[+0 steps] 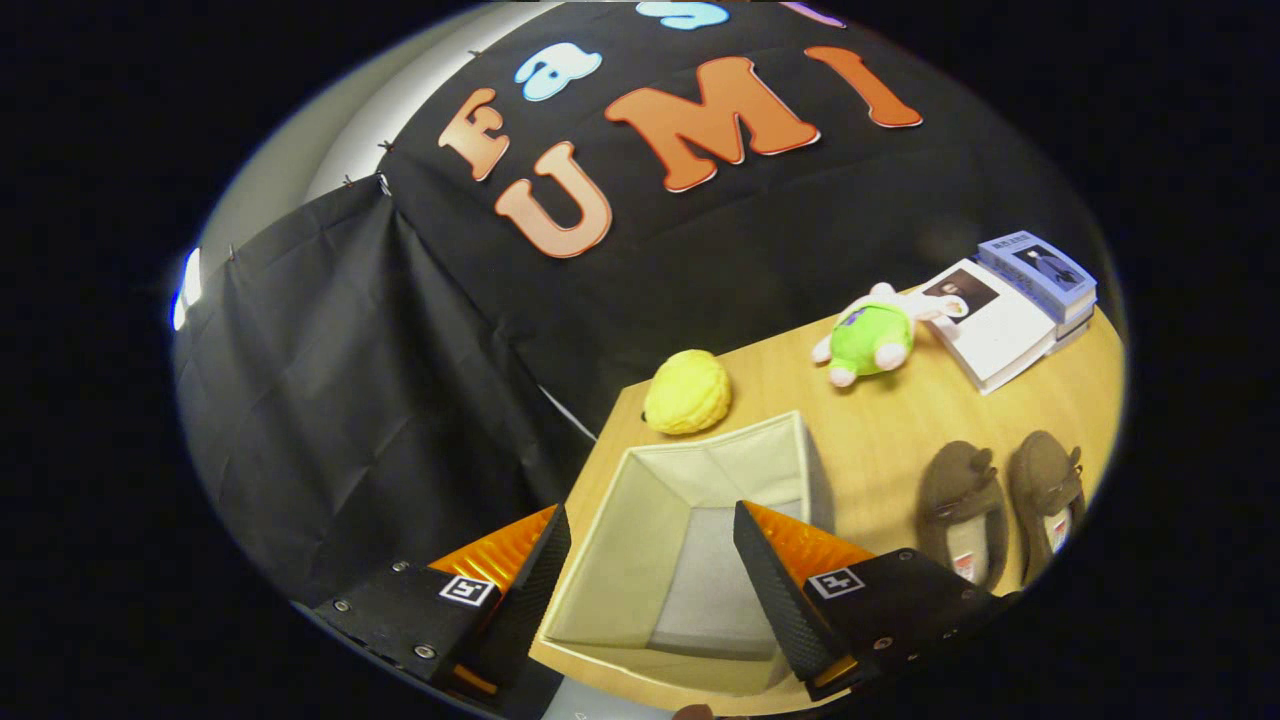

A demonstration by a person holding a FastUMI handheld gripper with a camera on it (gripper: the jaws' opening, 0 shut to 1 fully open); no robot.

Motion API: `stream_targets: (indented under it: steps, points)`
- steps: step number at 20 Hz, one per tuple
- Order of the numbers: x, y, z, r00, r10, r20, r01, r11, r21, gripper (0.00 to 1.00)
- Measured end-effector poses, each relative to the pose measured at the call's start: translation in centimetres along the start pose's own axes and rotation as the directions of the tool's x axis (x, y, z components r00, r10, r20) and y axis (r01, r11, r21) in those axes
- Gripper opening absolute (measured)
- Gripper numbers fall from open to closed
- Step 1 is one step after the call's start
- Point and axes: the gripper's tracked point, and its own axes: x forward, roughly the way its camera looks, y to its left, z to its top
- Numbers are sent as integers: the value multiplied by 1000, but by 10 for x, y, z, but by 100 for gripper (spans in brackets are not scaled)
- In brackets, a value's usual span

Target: Open the storage box then place both shoes into the box .Put the left shoe in first, then the right shoe, with the right side of both shoes facing outward in a uniform manner.

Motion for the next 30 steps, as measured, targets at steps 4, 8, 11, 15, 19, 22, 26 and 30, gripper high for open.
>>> stream_targets:
  steps: [4,8,11,15,19,22,26,30]
  points:
    - [-23,-71,-6,992,-127,6,127,991,-29,98]
    - [-43,-135,-10,965,-261,30,263,962,-77,98]
    - [-59,-174,-20,940,-337,48,341,932,-123,98]
    - [-67,-215,-32,905,-421,61,424,885,-192,99]
    - [-62,-223,-44,910,-413,37,410,883,-226,96]
    - [-54,-228,-50,911,-411,25,402,874,-274,91]
    - [-40,-230,-58,920,-392,-26,368,883,-290,74]
    - [-23,-243,-69,908,-407,-95,371,890,-265,57]
